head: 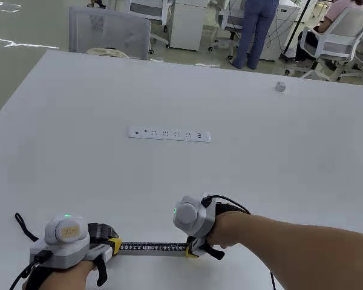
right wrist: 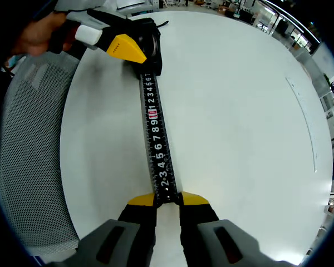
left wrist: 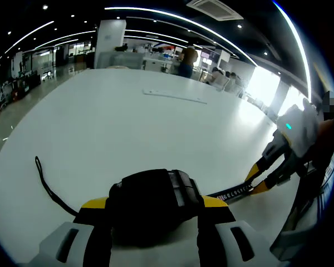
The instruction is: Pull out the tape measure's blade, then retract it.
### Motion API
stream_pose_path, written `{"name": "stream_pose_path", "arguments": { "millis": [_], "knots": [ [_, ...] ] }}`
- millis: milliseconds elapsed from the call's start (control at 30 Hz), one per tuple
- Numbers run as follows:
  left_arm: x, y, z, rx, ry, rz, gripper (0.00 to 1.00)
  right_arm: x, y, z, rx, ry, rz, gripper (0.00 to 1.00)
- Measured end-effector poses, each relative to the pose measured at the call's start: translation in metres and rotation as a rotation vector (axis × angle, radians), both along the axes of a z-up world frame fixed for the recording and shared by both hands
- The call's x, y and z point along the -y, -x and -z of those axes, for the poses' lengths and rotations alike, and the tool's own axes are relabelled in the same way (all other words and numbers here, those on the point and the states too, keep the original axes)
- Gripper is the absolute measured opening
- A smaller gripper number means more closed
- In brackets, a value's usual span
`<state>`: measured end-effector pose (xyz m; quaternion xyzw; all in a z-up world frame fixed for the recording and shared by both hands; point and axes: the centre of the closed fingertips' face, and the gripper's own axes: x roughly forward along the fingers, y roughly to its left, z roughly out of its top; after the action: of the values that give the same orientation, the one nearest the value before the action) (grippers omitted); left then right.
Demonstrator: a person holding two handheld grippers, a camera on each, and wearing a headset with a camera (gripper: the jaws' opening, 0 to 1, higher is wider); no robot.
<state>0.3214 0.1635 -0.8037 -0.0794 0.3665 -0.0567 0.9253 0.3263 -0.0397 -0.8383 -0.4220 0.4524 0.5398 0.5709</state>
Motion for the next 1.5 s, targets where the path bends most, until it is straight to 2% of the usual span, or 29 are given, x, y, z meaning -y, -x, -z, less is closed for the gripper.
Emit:
{"name": "stream_pose_path", "arguments": {
  "millis": [1500],
  "knots": [
    [0.0,0.0,0.001,-0.003,0.007,0.001,0.58,-0.021,0.002,0.0,-0.002,-0.024,-0.002,0.15]
  ]
}}
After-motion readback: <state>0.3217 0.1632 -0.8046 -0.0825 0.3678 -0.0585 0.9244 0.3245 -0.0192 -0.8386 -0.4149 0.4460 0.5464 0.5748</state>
